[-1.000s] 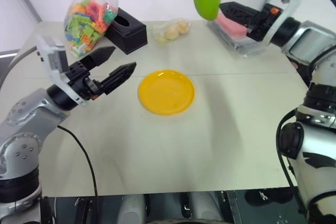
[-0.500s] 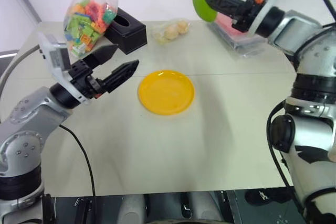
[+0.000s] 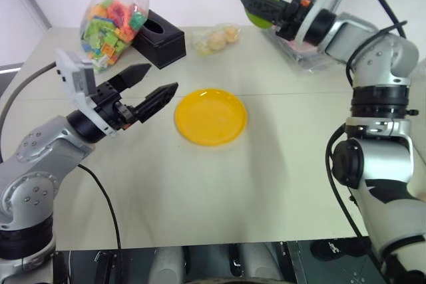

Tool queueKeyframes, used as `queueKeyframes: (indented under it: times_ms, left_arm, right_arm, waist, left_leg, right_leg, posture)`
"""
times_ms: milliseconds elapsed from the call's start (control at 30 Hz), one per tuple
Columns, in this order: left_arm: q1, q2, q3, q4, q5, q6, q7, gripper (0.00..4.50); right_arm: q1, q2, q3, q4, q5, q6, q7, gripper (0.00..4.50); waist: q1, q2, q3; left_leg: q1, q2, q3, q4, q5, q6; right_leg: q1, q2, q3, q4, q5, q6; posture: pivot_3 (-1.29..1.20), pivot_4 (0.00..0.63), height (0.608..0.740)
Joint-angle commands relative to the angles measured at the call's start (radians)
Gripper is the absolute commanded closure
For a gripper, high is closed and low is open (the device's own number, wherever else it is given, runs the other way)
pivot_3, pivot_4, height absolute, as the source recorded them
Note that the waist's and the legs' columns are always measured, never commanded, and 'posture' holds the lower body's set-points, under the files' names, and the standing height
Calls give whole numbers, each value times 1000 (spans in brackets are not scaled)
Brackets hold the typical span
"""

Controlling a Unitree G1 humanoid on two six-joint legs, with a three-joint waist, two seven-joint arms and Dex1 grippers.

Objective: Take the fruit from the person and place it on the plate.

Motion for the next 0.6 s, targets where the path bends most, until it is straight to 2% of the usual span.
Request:
queueKeyframes:
  times_ms: [33,133,167,400,600]
  left_arm:
    - [4,9,27,-41,-3,-20,7,0]
    - [6,8,28,-44,-2,-20,11,0]
    - [7,8,28,-44,-2,-21,12,0]
    - [11,7,26,-45,2,-25,15,0]
    - [45,20,60,-46,6,-23,21,0]
  right_arm:
    - [-42,8,-9,3,-11,-36,18,533]
    - [-46,13,-10,12,-18,-42,25,1835]
    - [-47,14,-9,14,-20,-46,30,1961]
    - [-45,18,-11,18,-32,-48,40,1961]
    - [19,42,-10,-59,-17,11,5,1961]
  waist:
    - [0,0,0]
    - [0,0,0]
    - [0,0,0]
    - [-1,0,0]
    - [-2,0,0]
  left_leg:
    - [0,0,0,0,0,0]
    - [0,0,0,0,0,0]
    - [0,0,0,0,0,0]
    - [0,0,0,-1,0,0]
    - [0,0,0,-1,0,0]
  right_leg:
    - [0,0,0,0,0,0]
    - [0,0,0,0,0,0]
    - [0,0,0,0,0,0]
    - [0,0,0,0,0,0]
    - [0,0,0,0,0,0]
  posture:
    - [0,150,740]
    - [0,150,740]
    - [0,150,740]
    - [0,150,740]
    - [0,150,740]
